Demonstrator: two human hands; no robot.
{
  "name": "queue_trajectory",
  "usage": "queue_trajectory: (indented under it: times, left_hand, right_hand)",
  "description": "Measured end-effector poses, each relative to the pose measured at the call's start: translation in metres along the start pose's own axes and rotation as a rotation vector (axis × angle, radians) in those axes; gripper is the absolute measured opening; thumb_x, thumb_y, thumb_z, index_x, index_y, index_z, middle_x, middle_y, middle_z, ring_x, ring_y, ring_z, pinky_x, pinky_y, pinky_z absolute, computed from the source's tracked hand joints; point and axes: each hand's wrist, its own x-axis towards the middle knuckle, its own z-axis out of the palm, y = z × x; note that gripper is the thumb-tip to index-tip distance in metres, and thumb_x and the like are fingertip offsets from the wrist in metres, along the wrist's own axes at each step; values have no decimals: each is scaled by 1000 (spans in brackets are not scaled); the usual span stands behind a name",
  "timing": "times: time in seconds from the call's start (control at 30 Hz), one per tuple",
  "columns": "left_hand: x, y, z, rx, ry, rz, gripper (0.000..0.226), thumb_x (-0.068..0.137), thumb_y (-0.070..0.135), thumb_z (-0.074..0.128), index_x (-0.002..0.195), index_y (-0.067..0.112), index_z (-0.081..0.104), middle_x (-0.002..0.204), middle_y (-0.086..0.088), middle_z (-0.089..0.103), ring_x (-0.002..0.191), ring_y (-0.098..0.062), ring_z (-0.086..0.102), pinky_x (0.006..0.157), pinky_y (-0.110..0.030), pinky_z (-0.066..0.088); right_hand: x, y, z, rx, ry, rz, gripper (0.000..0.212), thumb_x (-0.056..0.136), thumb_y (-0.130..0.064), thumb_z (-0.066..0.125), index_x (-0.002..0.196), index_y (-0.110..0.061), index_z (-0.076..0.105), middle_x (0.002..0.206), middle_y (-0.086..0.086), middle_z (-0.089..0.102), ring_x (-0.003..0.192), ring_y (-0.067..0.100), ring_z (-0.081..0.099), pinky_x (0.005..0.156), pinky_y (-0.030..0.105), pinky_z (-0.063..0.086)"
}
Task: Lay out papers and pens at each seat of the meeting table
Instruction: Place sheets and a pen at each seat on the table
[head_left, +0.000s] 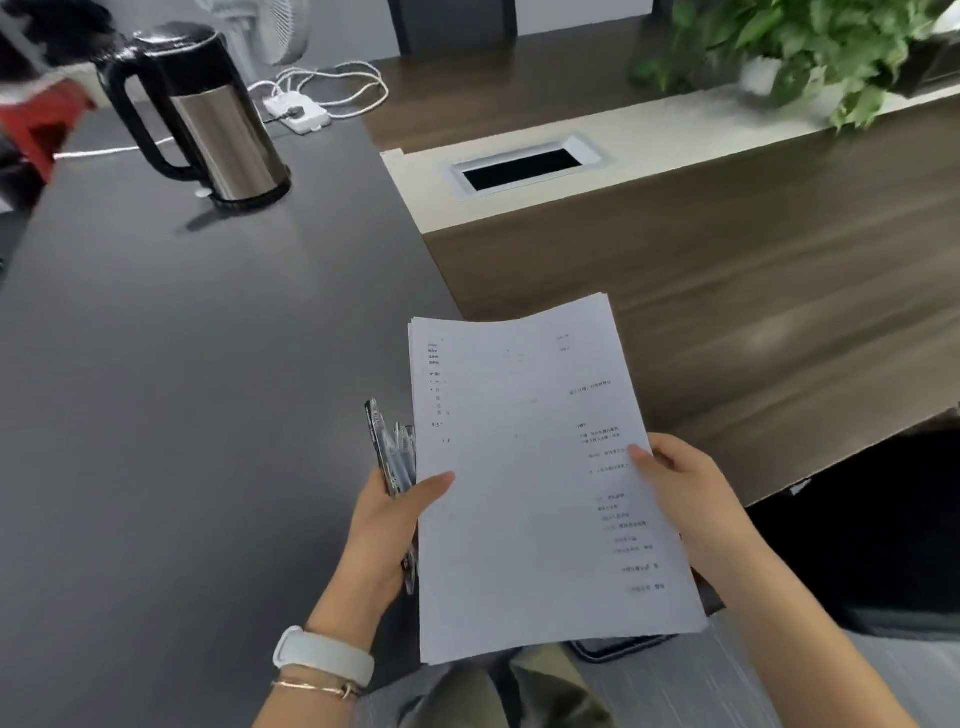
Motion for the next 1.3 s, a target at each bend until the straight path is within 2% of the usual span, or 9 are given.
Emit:
queue_trajectory:
  times: [0.17,0.3,0.33,0.47,0.53,0.73,0.93,1.13,1.3]
  left_hand:
    - [23,8,34,29,100,12,33,80,6,71,110,15,61,100,-5,74,89,-24,72,80,-39,57]
    - [50,10,49,98,172,37,29,81,6,70,105,17,59,95,-1,71,81,-18,70,55,-21,56]
    - [57,10,50,122,185,42,31,80,6,71,106,18,58,95,0,71,82,-17,70,56,-21,56]
    - [86,8,46,214,206,40,30,77,9,74,96,24,56,98,0,69,89,-20,68,80,-37,56]
    - [99,9,46,269,217,40,29,76,12,75,94,24,55,98,0,68,90,-20,67,83,-39,55]
    - [116,4,51,355,273,-29,17,81,16,69,90,15,54,82,-3,62,65,-13,54,58,-25,43]
    - [118,1,62,359,352,-89,17,81,11,65,81,20,50,82,-4,63,61,-15,53,54,-25,43]
    - [117,0,88,411,373,-129,12,80,10,63,84,12,52,80,-10,64,57,-19,52,56,-29,45]
    - [118,-2,102,462,347,-145,11,80,9,62,85,7,53,73,-7,61,56,-19,51,56,-29,45]
  right_hand:
    - [58,-19,-11,-77,-34,35,21,97,-20,44,95,-9,63,101,15,67,97,36,64,91,54,51]
    - [92,-22,-6,-130,-44,41,19,97,-20,45,97,-11,62,100,10,66,94,31,63,90,52,51]
    - [99,-23,-3,-145,-42,33,18,97,-20,45,97,-12,61,99,9,66,93,30,63,90,51,51]
    - [128,-26,10,-209,-56,10,15,96,-21,47,100,-14,60,99,7,66,91,26,63,88,49,52]
    - [143,-26,16,-249,-73,9,15,96,-22,47,101,-15,59,99,5,65,92,25,63,88,49,52]
    - [173,-28,15,-323,-89,25,13,96,-19,46,102,-14,56,96,6,64,89,24,62,76,38,51]
    - [194,-24,-2,-346,-101,56,15,93,-20,53,102,-10,49,90,4,61,81,21,61,58,30,45]
    - [205,-17,-28,-264,-47,77,9,88,-21,60,87,-13,58,84,5,66,76,22,63,60,32,48]
    - [218,-8,-45,-219,1,90,10,85,-20,65,86,-11,69,82,3,70,79,22,64,68,32,48]
